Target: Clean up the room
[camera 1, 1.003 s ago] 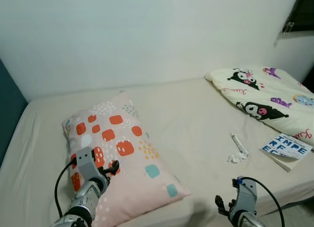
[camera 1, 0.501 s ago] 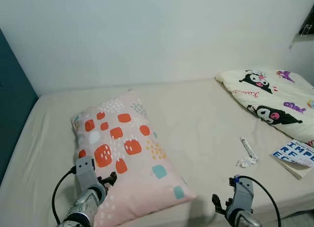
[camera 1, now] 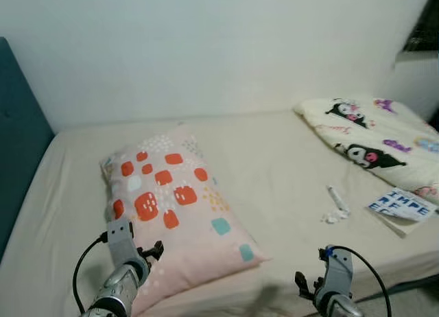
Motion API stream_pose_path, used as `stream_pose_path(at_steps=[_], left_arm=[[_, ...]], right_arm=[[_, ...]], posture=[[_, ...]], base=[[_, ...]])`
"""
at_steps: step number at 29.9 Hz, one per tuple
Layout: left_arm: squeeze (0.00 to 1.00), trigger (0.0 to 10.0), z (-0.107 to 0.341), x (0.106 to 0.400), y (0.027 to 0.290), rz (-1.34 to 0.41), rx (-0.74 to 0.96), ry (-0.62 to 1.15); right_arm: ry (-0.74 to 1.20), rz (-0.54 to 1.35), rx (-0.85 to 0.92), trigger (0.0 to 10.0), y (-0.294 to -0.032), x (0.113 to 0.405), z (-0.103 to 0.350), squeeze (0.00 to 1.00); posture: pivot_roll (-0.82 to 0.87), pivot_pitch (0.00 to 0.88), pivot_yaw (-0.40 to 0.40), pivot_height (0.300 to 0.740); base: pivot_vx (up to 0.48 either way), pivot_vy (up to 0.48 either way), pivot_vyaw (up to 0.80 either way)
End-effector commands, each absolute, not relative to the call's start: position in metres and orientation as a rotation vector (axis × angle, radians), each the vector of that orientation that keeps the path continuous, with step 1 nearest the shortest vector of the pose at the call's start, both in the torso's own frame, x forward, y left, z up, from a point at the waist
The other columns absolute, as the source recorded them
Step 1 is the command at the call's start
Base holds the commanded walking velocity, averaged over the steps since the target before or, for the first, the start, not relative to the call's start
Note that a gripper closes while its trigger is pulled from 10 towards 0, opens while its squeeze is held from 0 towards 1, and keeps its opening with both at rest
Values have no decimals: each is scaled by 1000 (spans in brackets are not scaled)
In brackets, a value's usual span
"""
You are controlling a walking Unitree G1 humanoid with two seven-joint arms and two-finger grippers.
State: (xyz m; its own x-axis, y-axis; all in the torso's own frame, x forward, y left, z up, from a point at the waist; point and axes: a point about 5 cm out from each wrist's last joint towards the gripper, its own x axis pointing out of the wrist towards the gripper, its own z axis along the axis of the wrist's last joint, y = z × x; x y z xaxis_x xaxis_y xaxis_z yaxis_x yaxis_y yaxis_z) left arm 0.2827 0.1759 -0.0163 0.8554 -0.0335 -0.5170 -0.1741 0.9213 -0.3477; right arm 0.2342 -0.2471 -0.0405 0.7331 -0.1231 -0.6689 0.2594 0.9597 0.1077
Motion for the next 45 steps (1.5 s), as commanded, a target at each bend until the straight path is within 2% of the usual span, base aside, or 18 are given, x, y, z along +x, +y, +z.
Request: stream_pose_path(at_steps=[1,9,19,24,39,45], left_arm=[[0,10000,-18,281,172,67,-402,553],[0,10000,-15,284,172,62,-365,540],[0,10000,-17,284,172,88,-313,562],[0,10000,-20,280,175,84,-284,573],[0,10000,-22,278,173,59,-221,603],[0,10000,-23,277,172,52,-209,606]], right_arm=[[712,-217,210,10000,-247,235,-40,0],[704,-212,215,10000,-246,237,-39,0],[658,-102,236,10000,-232,245,-35,0],[654,-75,235,10000,-231,245,-35,0],[690,-121,239,10000,-233,239,-40,0],[690,-125,241,10000,-233,239,-40,0]], posture=[[-43,58,-8,740],[-42,56,-6,740],[-39,56,-8,740],[-34,52,-11,740],[-34,45,-11,740],[-34,48,-11,740]], base=[[0,0,0],[0,0,0],[0,0,0],[0,0,661],[0,0,96],[-276,0,0]])
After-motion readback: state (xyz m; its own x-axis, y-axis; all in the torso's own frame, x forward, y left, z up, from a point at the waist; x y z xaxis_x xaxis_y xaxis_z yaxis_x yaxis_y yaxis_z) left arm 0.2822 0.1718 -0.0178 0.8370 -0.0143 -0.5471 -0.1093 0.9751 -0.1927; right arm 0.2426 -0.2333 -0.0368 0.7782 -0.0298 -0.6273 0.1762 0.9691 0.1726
